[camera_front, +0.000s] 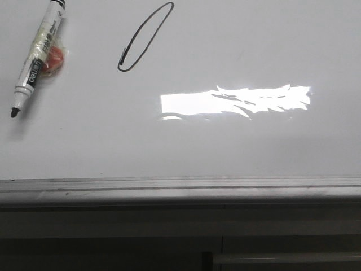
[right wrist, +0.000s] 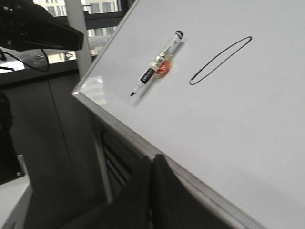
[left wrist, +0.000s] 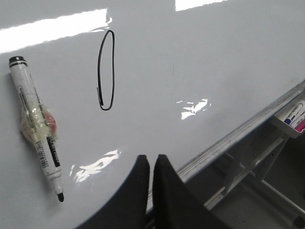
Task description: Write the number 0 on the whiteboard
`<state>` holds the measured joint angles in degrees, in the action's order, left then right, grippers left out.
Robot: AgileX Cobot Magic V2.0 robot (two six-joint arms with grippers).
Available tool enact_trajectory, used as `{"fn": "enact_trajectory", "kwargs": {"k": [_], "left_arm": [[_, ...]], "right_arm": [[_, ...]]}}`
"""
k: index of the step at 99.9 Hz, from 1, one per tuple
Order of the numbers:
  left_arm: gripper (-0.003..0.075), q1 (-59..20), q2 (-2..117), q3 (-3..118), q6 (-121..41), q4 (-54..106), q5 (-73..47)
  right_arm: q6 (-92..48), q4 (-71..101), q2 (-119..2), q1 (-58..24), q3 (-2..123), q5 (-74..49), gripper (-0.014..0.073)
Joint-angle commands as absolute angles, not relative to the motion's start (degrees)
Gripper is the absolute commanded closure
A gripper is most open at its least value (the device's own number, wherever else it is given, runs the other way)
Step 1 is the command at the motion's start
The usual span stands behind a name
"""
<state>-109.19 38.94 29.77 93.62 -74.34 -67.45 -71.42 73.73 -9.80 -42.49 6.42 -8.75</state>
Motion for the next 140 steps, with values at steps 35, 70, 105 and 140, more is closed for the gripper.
{"fn": "enact_trajectory", "kwargs": {"k": [35,70,105,140], "left_arm": [[0.074,-109.6,38.9,31.1,93.6,-78.0,-68.0],[0.074,-99.6,36.0,31.2,95.7,-78.5,-64.4],[0.074,-53.2,17.6,18.0,97.7,-79.0,-7.1],[0.074,-20.8,-0.8,5.8,97.8,-93.6,15.8]], "right_arm": [[-71.4,77.1,-10.1,-42.4,7.8,-10.2,0.0662],[-71.4,77.1,-10.1,-42.4,7.8,-10.2,0.0662],[-71.4,77.1,-10.1,-42.4,7.8,-10.2,0.0662],[-71.4,77.1,-10.1,-42.4,7.8,-10.2,0.0662]]}}
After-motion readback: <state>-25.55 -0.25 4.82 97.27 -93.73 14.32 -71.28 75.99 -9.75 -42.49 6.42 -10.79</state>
